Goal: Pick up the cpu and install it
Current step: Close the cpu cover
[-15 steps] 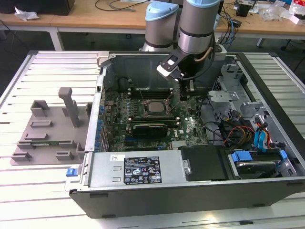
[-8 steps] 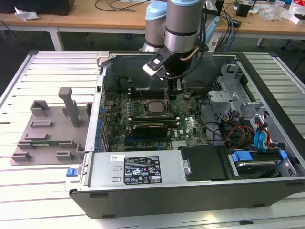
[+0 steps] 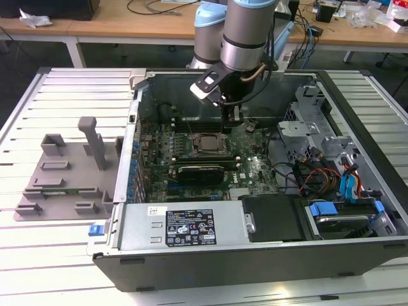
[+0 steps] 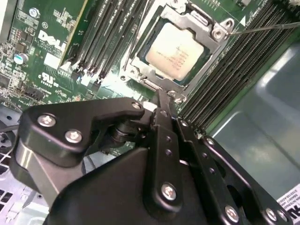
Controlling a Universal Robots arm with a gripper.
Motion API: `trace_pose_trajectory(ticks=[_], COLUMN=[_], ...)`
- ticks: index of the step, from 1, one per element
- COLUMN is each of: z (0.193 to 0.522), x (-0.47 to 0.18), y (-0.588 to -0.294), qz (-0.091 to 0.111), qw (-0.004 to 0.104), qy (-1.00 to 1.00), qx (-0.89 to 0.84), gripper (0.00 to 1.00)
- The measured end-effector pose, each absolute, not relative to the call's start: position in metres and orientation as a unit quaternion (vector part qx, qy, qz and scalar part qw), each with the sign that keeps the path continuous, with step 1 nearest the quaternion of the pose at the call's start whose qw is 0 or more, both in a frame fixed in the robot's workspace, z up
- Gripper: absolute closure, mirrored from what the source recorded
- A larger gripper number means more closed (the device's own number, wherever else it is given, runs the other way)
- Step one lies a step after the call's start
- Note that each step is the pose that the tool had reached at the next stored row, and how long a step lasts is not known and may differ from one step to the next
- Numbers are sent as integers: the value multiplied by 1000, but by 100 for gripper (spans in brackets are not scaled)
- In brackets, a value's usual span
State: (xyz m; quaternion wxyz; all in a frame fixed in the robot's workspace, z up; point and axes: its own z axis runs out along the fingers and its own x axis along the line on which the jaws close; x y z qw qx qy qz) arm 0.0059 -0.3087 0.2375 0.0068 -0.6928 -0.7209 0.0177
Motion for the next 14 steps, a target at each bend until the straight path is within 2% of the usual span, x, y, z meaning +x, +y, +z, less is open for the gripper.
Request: trace_pose_trajectory(ticks=[5,10,14], z=[234,229,229], x=[-4,-15,-22], y=[-309,-309,-309], qz=[16,9,9], qw=[6,-2,-2], qy=[-724,-725,-725], qx=[-690,-688,-688], gripper=[89,89,89])
